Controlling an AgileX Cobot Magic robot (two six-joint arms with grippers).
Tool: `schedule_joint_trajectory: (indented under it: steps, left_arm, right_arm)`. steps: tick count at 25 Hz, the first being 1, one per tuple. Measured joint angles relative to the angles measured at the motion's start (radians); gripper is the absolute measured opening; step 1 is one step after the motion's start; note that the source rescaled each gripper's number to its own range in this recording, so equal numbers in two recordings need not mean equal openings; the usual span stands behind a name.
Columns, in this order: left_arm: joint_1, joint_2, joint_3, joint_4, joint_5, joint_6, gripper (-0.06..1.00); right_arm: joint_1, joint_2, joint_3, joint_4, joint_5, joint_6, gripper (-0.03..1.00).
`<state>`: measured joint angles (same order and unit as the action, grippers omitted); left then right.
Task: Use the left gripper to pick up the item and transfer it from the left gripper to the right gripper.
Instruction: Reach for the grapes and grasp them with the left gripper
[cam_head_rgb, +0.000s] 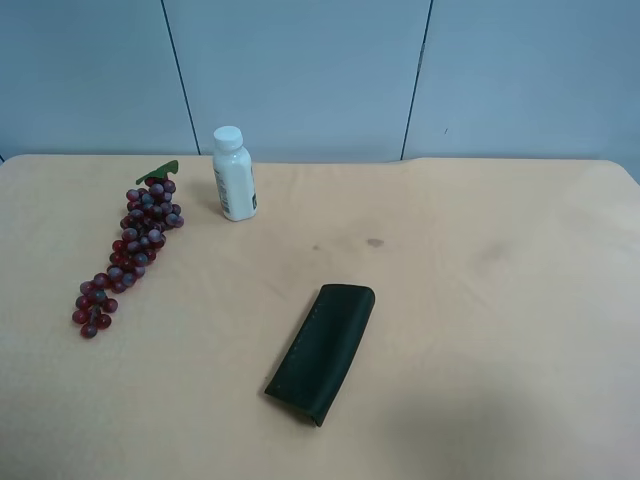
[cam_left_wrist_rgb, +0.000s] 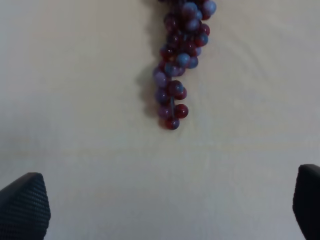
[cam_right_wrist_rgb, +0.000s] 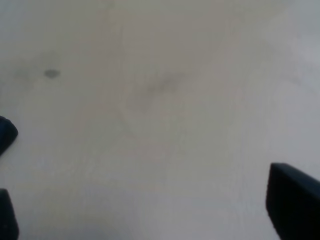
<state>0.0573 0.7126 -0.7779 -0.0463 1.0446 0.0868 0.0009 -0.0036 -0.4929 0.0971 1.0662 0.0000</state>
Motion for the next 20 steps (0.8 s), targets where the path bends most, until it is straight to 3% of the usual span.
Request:
schedule_joint_trajectory:
  steps: [8, 20]
  left_arm:
    - [-0.115, 0.403, -0.066, 0.120, -0.135, -0.098, 1.00]
    - [-0.128, 0.787, -0.067, 0.117, -0.392, -0.174, 1.00]
  right_arm:
    - [0.000, 0.000, 0.000, 0.000, 0.000, 0.000, 1.00]
    - [0.000, 0.000, 0.000, 0.000, 0.000, 0.000, 1.00]
